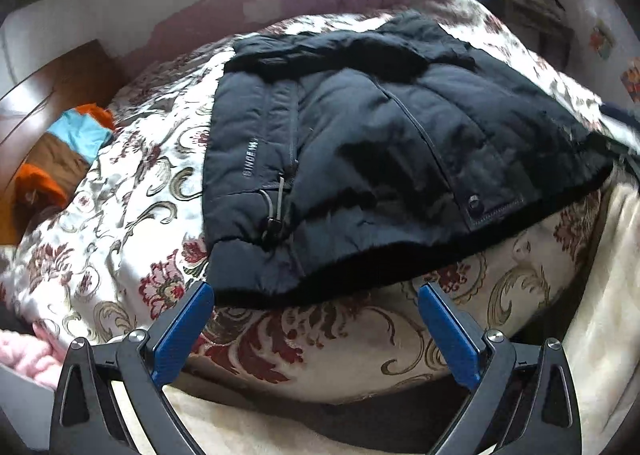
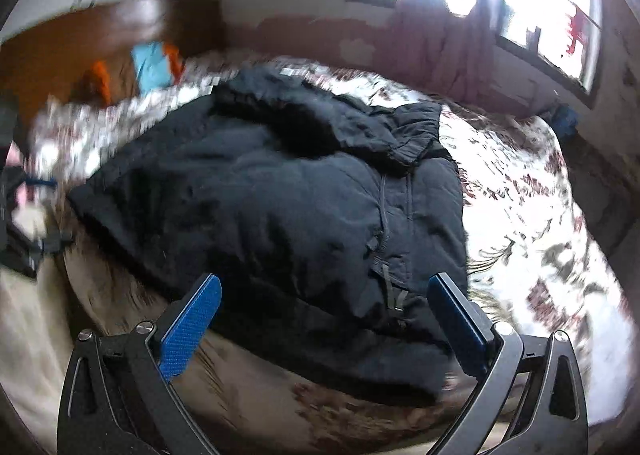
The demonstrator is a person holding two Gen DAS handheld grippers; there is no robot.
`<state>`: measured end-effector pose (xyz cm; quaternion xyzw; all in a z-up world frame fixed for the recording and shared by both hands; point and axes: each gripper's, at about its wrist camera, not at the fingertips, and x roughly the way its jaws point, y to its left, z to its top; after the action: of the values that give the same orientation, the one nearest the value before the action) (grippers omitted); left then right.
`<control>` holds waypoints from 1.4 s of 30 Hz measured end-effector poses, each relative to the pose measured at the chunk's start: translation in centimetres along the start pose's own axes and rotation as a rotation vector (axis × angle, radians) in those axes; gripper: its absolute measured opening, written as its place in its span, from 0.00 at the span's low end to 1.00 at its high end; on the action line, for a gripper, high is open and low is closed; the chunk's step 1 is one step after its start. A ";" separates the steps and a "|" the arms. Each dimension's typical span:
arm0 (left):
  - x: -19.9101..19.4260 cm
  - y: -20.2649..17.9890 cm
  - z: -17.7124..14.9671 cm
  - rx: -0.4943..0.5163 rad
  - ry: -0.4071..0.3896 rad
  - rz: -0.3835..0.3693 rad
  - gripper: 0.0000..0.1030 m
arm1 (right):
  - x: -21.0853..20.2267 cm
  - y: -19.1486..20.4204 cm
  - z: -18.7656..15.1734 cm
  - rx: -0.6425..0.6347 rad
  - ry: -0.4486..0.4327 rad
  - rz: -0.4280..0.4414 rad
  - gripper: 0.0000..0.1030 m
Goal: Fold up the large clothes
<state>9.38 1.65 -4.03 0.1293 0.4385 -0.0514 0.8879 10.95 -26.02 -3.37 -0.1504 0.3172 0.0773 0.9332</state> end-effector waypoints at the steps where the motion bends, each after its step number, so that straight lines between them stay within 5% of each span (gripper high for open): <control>1: 0.2 -0.2 0.0 0.023 0.007 0.011 1.00 | 0.0 -0.1 -0.2 -0.040 0.018 -0.003 0.98; 14: 1.7 -3.2 -0.4 0.211 0.025 0.096 1.00 | 3.7 1.7 -3.8 -0.293 0.278 -0.046 0.98; 21: 3.7 -5.0 -0.6 0.311 0.054 0.144 1.00 | 7.1 4.8 -5.5 -0.486 0.375 -0.247 0.98; 26: 4.5 -5.3 -0.7 0.314 0.072 0.154 1.00 | 7.6 6.8 -5.7 -0.605 0.285 -0.386 0.98; 31: 4.0 -4.0 -0.3 0.251 0.047 0.138 1.00 | 5.5 6.1 -3.4 -0.478 0.141 -0.369 0.98; 42: 2.5 -2.6 -0.4 0.178 0.002 0.034 1.00 | 2.1 1.0 0.0 -0.137 0.040 -0.170 0.98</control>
<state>10.06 -0.72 -6.72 0.2153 0.4308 -0.0752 0.8732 12.41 -24.97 -4.89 -0.2415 0.3158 0.0165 0.9175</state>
